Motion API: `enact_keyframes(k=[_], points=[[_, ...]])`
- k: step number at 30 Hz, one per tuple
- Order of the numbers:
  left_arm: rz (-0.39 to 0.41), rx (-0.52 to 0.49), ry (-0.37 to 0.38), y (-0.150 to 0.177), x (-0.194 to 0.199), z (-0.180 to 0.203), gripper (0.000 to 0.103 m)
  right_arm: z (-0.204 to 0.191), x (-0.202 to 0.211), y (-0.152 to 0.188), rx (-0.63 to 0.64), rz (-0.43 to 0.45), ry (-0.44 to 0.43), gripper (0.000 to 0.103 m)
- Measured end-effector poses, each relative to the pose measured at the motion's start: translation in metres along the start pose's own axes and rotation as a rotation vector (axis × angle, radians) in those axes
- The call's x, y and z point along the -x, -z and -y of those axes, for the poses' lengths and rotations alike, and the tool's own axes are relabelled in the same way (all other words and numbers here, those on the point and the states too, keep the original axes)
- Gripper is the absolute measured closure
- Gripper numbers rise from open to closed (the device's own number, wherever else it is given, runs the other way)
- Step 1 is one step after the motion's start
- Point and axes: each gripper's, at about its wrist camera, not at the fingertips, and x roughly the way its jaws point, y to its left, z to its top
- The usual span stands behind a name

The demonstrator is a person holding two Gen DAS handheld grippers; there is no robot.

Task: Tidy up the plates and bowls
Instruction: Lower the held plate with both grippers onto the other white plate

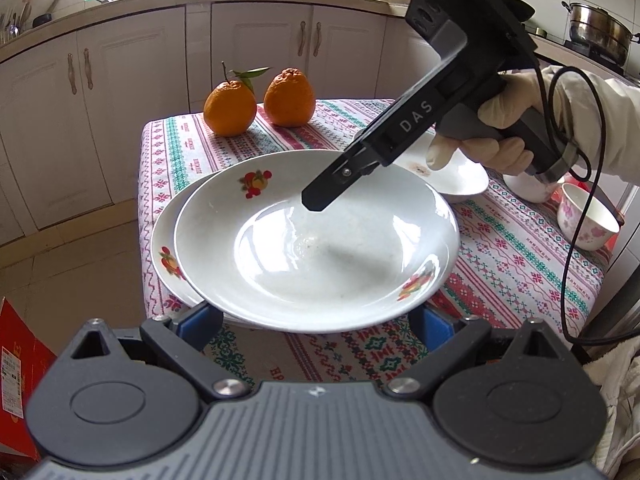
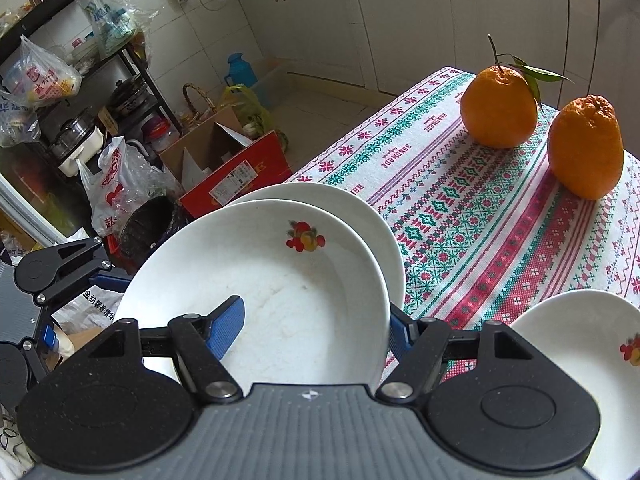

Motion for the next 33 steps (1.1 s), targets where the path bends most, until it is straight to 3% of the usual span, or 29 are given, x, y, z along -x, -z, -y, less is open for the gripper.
enact_keyframes(k=[13, 23, 33], points=[[-0.021, -0.045, -0.023, -0.001, -0.003, -0.003, 0.004, -0.002, 0.0, -0.003, 0.004, -0.006, 0.004, 0.025], [-0.013, 0.012, -0.057, 0.003, 0.009, -0.012, 0.004, -0.012, -0.018, -0.014, 0.045, -0.019, -0.01, 0.025], [-0.019, 0.005, -0.054, 0.0, 0.006, -0.015, 0.004, -0.005, -0.028, -0.013, 0.021, -0.048, -0.001, 0.025]])
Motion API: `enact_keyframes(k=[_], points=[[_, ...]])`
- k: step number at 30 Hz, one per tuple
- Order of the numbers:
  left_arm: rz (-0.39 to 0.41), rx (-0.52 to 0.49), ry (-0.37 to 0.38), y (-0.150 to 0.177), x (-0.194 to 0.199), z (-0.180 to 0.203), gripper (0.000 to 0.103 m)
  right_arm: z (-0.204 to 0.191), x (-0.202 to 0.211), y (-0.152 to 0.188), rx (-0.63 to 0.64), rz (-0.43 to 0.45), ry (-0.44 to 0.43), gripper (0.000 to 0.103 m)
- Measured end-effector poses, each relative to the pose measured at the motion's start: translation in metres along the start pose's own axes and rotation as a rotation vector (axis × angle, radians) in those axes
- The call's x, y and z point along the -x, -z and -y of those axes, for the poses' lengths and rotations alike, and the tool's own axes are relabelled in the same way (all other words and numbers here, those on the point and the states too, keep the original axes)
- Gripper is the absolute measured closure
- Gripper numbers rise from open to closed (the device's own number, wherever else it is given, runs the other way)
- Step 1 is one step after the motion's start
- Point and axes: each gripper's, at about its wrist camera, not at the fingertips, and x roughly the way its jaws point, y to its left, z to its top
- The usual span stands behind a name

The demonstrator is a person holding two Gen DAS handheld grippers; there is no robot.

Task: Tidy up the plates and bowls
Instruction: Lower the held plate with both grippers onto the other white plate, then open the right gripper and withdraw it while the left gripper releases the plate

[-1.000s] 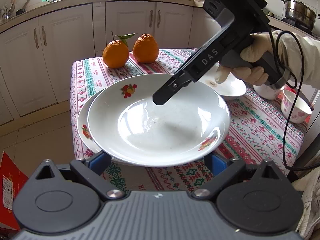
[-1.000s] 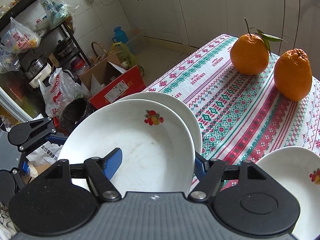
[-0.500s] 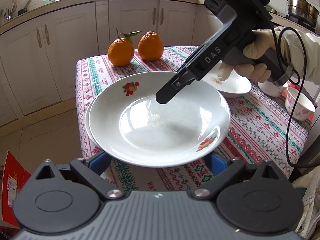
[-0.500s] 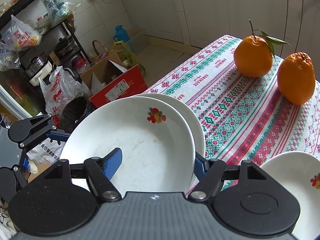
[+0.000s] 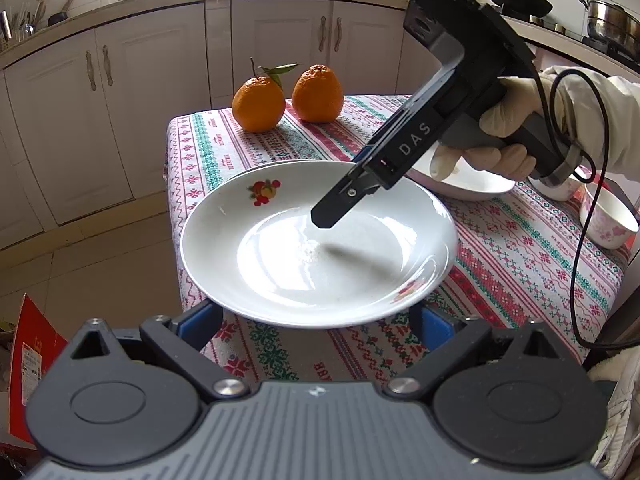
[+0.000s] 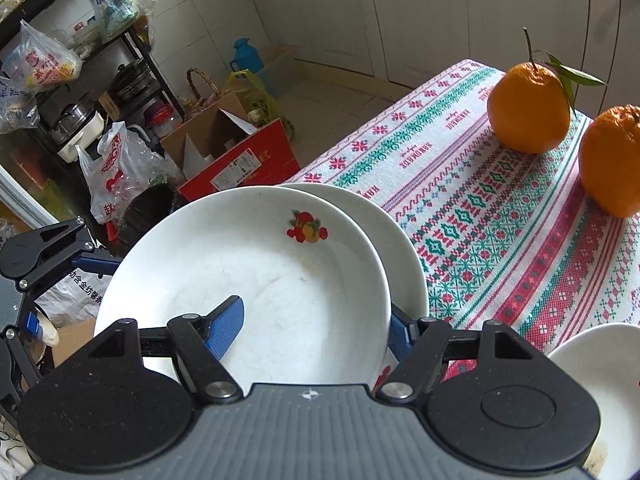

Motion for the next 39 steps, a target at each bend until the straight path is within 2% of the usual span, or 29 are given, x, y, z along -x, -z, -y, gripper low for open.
enact_keyframes(k=[15, 39], points=[[-0.002, 0.013, 0.0, 0.001, -0.01, -0.006, 0.004, 0.005, 0.025, 0.013, -0.057, 0.038, -0.019, 0.024], [0.012, -0.04, -0.053, 0.001, -0.017, 0.007, 0.001, -0.01, 0.037, 0.029, -0.039, 0.04, 0.094, 0.021]])
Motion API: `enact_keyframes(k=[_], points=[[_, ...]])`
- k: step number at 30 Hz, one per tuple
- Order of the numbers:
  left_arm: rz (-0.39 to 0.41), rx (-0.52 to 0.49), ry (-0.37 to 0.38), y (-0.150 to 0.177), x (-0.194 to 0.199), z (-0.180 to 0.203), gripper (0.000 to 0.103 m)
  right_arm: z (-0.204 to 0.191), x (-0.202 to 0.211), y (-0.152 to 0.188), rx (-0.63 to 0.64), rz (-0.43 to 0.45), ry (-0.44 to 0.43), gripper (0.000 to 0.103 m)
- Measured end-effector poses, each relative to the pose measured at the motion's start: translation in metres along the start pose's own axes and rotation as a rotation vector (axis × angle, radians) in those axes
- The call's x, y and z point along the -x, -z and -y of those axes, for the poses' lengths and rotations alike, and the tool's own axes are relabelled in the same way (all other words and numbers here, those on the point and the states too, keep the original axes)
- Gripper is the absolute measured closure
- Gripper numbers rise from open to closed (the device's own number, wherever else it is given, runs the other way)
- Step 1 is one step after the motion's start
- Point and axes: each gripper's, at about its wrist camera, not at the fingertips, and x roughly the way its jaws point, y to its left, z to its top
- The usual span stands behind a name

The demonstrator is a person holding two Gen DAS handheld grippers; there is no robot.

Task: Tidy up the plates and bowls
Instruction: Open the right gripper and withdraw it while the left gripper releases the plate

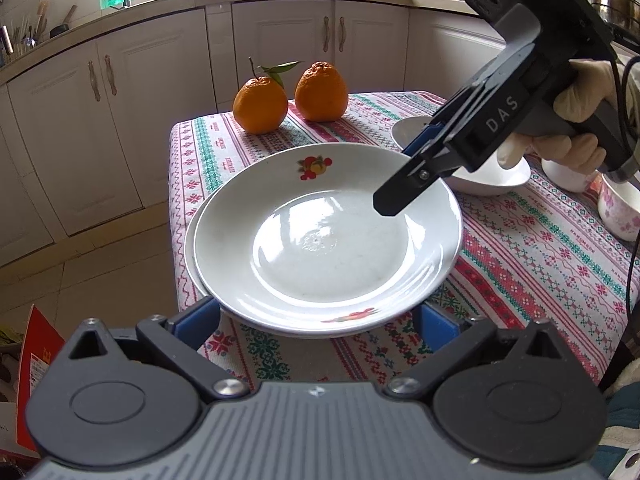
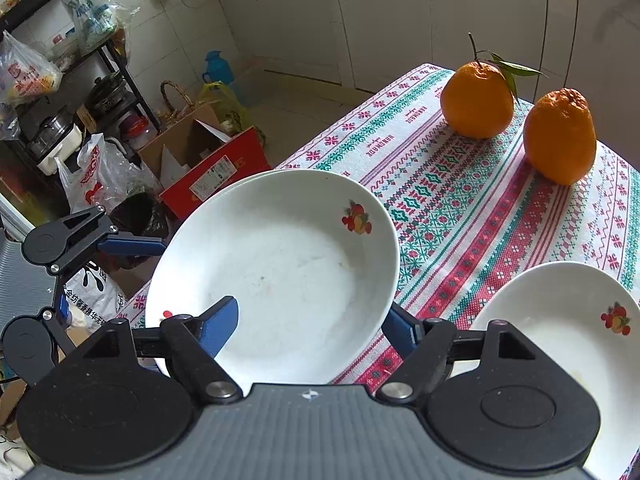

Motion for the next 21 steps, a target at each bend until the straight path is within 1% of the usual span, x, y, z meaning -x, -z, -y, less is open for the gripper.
enact_keyframes(k=[4, 6, 9, 11, 14, 18, 21], points=[[-0.002, -0.012, -0.005, 0.0, -0.001, 0.0, 0.0, -0.001, 0.001, 0.005, 0.009, 0.004, 0.012, 0.021], [-0.002, -0.009, -0.003, 0.0, -0.001, -0.001, 0.0, -0.004, 0.004, 0.007, 0.024, 0.018, 0.015, 0.018], [0.007, 0.009, 0.002, 0.0, 0.002, -0.002, 0.001, -0.012, 0.012, 0.01, 0.049, 0.04, 0.031, 0.012], [0.017, 0.012, -0.007, -0.001, 0.005, 0.0, 0.001, -0.017, 0.017, 0.013, 0.068, 0.054, 0.051, 0.006], [0.034, 0.011, -0.014, -0.001, 0.011, 0.004, 0.001, -0.023, 0.025, 0.019, 0.087, 0.075, 0.075, 0.004], [0.067, 0.007, -0.04, -0.003, 0.023, 0.013, 0.001, -0.029, 0.04, 0.033, 0.081, 0.118, 0.117, 0.0], [0.085, -0.002, -0.061, -0.003, 0.031, 0.021, 0.001, -0.035, 0.052, 0.049, 0.06, 0.157, 0.171, 0.0]])
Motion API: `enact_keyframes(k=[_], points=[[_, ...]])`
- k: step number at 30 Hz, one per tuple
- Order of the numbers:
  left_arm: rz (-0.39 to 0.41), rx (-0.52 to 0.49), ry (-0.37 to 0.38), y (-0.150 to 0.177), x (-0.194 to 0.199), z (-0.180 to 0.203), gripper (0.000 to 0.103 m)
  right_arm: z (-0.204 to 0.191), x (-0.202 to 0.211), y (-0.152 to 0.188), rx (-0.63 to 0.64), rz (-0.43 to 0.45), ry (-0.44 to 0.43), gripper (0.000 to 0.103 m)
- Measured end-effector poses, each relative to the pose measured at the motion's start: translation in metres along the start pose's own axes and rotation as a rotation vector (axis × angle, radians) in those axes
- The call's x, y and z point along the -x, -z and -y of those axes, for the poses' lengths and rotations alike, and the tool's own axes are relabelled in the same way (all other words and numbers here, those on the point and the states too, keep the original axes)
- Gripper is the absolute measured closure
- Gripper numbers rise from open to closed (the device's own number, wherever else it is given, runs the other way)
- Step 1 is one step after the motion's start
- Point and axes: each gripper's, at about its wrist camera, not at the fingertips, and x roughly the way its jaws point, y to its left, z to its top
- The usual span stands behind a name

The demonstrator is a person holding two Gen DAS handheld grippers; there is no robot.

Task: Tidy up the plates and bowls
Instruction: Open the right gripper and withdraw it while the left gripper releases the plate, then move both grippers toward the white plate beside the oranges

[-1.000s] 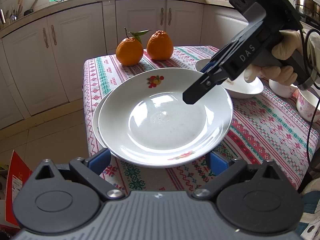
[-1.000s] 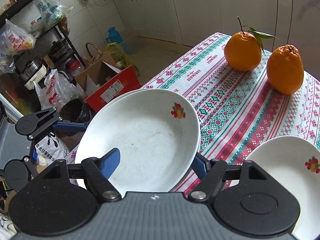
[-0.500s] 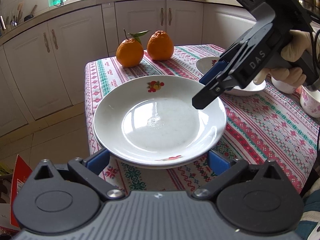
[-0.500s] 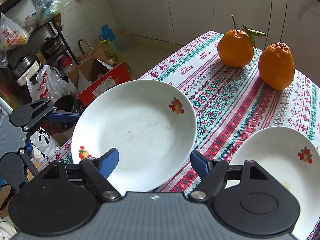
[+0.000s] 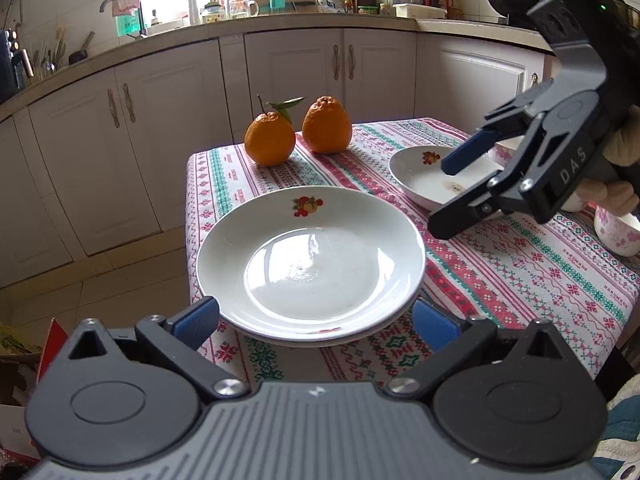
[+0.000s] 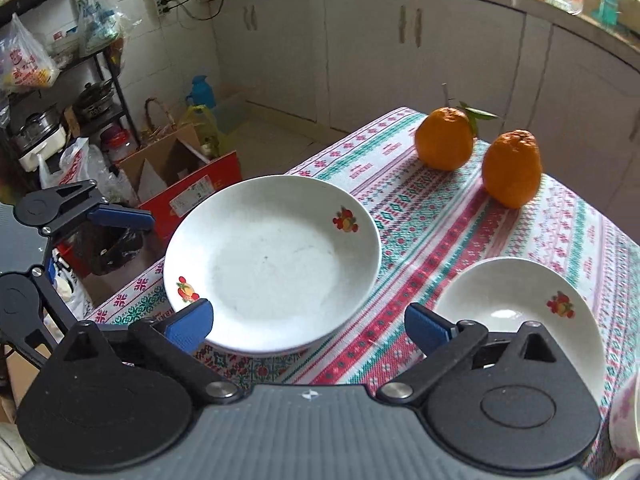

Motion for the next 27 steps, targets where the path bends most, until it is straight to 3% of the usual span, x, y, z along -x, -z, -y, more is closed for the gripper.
enact_keyframes(k=[5, 10, 15, 18, 27], points=[[0.034, -0.023, -0.015, 0.0, 0.011, 0.017, 0.001, -0.009, 0.022, 0.03, -0.005, 0.051, 0.14, 0.0], [0.058, -0.027, 0.022, -0.005, 0.018, 0.034, 0.001, -0.008, 0.032, 0.063, -0.074, 0.064, 0.268, 0.0], [0.072, -0.028, 0.06, -0.013, 0.02, 0.048, 0.001, 0.007, 0.026, 0.09, -0.188, 0.028, 0.355, 0.0], [0.075, -0.036, 0.071, -0.019, 0.019, 0.054, 0.001, 0.011, 0.017, 0.102, -0.189, 0.004, 0.409, 0.0], [0.044, -0.093, 0.047, -0.04, 0.0, 0.063, 0.001, 0.039, 0.001, 0.115, -0.279, -0.013, 0.38, 0.0]])
